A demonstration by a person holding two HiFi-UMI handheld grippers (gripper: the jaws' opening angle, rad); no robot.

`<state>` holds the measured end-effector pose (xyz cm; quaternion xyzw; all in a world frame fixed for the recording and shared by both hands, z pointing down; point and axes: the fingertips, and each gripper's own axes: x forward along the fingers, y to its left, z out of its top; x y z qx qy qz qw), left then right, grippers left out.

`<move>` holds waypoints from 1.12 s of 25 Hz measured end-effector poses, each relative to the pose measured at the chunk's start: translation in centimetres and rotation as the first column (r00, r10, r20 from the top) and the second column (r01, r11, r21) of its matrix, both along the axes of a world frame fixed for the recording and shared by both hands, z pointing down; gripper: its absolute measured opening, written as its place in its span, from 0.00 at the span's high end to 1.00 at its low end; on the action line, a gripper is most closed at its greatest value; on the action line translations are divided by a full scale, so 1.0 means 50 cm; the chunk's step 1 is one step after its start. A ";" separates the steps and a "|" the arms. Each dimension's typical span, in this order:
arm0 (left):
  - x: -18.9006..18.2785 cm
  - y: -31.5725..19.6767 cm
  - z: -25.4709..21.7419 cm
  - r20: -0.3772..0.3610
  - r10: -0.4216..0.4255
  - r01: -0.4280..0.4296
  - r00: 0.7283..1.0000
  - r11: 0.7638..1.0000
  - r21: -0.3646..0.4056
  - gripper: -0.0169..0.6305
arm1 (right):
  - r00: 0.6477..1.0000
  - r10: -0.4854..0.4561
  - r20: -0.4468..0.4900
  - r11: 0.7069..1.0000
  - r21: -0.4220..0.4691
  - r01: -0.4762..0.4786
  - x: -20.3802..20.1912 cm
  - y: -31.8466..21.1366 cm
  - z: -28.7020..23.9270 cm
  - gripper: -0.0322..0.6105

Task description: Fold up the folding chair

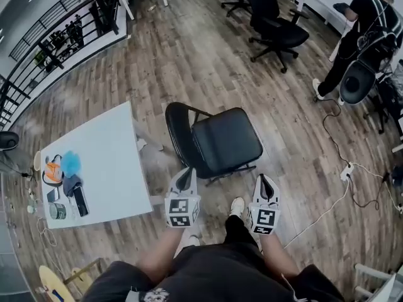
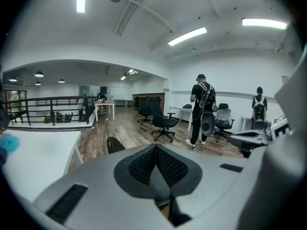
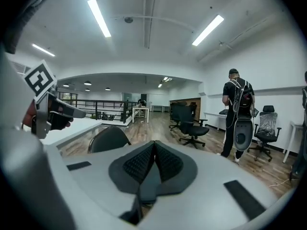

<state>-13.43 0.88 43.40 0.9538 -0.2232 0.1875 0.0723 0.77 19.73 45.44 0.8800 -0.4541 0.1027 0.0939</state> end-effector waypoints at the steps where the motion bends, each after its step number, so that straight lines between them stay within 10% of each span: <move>1: 0.009 -0.019 0.008 0.015 -0.031 0.031 0.999 1.000 0.003 0.97 | 1.000 -0.015 0.002 1.000 -0.006 0.015 0.028 -0.009 0.007 0.93; 12: 0.035 -0.117 0.063 0.104 -0.262 0.266 0.959 0.964 -0.022 0.97 | 0.989 -0.141 0.033 0.986 -0.089 0.144 0.213 -0.094 0.097 0.93; 28: 0.012 -0.236 0.168 0.193 -0.276 0.297 0.942 0.951 -0.086 0.75 | 0.976 -0.206 0.074 0.954 -0.206 0.217 0.172 -0.205 0.190 0.93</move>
